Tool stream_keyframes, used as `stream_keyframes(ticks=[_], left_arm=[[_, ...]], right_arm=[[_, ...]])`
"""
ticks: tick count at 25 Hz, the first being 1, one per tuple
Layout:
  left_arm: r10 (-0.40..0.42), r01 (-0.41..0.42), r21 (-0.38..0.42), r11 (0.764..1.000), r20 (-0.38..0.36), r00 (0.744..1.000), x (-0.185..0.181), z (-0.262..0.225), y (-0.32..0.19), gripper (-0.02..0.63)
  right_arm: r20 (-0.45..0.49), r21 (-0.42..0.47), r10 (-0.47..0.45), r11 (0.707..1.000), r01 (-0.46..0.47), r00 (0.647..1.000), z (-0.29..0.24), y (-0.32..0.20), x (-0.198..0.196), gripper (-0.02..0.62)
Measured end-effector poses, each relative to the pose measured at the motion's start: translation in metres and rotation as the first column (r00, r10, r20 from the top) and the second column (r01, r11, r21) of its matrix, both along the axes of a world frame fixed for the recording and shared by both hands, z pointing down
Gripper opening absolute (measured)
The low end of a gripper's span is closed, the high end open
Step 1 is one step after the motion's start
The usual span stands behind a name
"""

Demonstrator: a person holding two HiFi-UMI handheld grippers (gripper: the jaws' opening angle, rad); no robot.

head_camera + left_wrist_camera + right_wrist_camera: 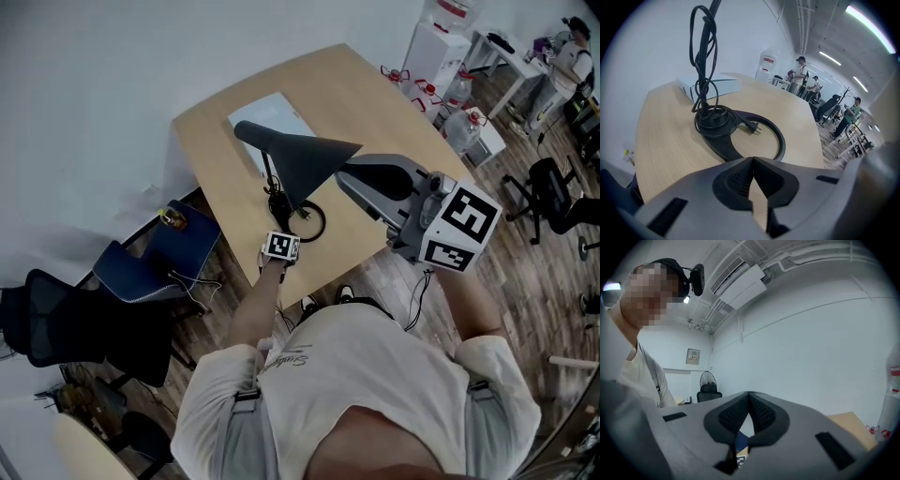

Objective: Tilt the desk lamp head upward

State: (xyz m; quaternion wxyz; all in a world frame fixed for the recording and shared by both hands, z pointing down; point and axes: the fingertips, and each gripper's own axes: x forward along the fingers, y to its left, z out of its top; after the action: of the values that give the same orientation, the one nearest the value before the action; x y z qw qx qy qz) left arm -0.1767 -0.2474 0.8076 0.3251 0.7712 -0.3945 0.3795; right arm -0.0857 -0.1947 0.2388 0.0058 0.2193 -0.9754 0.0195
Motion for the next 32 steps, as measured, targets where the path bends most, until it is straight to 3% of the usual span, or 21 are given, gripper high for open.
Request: stream_keyframes(ticks=[7,12,17,21,25,32], left_arm=[[-0.048,0.048,0.002,0.999,0.002,0.999,-0.002,-0.004,0.006,0.015],[-0.090,0.090,0.062,0.994,-0.011,0.996,0.004,-0.023,0.017,0.015],[-0.138,0.151,0.109,0.983,-0.121,0.983,0.029,-0.063,0.046,0.015],[-0.181,0.212,0.185,0.960,-0.174,0.968,0.053,-0.110,0.063,0.015],[-0.161,0.213,0.272,0.938,-0.201,0.966,0.074,-0.159,0.087,0.015],[-0.135,0.215,0.378,0.900,-0.227,0.965,0.093,-0.234,0.124,0.015]], right_arm=[[0.040,-0.039,0.030,0.999,-0.028,0.999,0.023,0.012,0.011,-0.005],[0.050,-0.030,0.025,0.999,-0.024,0.998,0.039,0.020,0.029,-0.005],[0.119,-0.087,-0.006,0.996,0.016,0.993,0.056,0.033,0.051,-0.005],[0.038,-0.034,0.029,0.999,-0.028,0.999,0.088,0.037,0.076,-0.005],[-0.086,0.040,0.061,0.998,-0.058,0.994,0.132,0.048,0.087,-0.005],[-0.063,-0.072,0.041,0.996,-0.045,0.997,0.184,0.062,0.095,-0.005]])
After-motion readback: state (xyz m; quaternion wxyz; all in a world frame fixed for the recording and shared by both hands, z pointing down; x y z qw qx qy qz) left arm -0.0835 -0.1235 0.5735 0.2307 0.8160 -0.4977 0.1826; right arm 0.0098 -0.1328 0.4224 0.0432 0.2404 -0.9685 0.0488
